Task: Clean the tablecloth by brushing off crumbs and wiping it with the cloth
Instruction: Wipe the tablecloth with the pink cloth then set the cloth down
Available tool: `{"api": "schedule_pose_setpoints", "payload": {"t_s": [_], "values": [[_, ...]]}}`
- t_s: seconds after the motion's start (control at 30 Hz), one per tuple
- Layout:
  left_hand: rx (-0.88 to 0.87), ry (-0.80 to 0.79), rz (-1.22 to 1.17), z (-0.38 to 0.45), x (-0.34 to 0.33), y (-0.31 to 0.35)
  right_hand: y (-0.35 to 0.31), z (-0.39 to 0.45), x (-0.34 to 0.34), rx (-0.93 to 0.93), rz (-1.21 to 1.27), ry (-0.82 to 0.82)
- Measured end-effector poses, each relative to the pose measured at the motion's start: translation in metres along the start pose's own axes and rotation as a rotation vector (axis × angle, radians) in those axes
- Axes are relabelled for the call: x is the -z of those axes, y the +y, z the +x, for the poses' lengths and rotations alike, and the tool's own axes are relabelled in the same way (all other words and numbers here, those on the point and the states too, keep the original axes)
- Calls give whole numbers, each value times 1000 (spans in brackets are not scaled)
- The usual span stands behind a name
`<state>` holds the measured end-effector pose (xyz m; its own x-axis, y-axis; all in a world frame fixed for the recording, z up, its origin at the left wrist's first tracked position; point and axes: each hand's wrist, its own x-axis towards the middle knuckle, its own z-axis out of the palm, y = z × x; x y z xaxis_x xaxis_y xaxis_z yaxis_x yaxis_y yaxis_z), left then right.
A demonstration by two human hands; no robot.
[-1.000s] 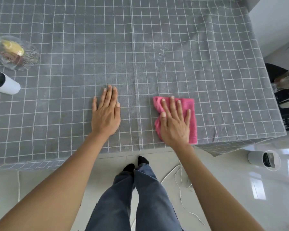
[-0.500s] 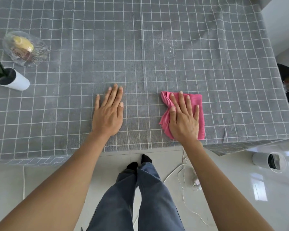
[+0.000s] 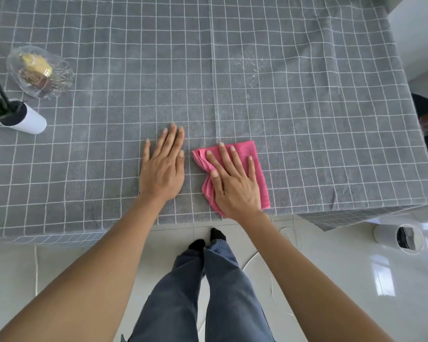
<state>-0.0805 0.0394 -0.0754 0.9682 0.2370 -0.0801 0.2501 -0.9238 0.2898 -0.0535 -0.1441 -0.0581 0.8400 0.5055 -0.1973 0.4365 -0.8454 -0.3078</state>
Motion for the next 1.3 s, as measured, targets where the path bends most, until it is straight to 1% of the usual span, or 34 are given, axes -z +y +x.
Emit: {"api": "schedule_pose_setpoints", "payload": {"t_s": [0.07, 0.13, 0.37, 0.43, 0.5, 0.57, 0.67, 0.73, 0.8, 0.9, 1.0, 1.17, 1.3], "values": [[-1, -3, 0, -1, -1, -1, 11, 1, 3, 19, -18, 1], [-3, -4, 8, 0, -1, -2, 23, 4, 7, -30, -35, 2], [-9, -4, 12, -1, -2, -2, 109, 21, 37, -398, -29, 86], [-5, 1, 27, -1, -2, -2, 113, 25, 40, -489, 21, 110], [-2, -3, 30, -1, -3, -2, 102, 30, 39, -556, 93, 132], [2, -2, 39, -1, -3, -1, 81, 36, 35, -532, 104, 131], [-1, 1, 31, -1, -2, -1, 39, 42, 21, -345, 61, 64], [-2, 4, 23, -2, -1, 0, 20, 42, 14, -260, 60, 45], [-8, 7, 19, -2, -1, 0, 22, 41, 15, -223, 54, 38], [-12, 3, 11, -2, -2, -2, 46, 40, 22, -156, 1, 46], [-15, 0, 15, -2, -2, -3, 70, 45, 30, -191, 7, 54], [-14, -4, 24, -1, -2, -3, 115, 49, 45, -341, 5, 91], [-7, 5, 32, -1, 0, -2, 127, 51, 50, -452, 26, 100]]}}
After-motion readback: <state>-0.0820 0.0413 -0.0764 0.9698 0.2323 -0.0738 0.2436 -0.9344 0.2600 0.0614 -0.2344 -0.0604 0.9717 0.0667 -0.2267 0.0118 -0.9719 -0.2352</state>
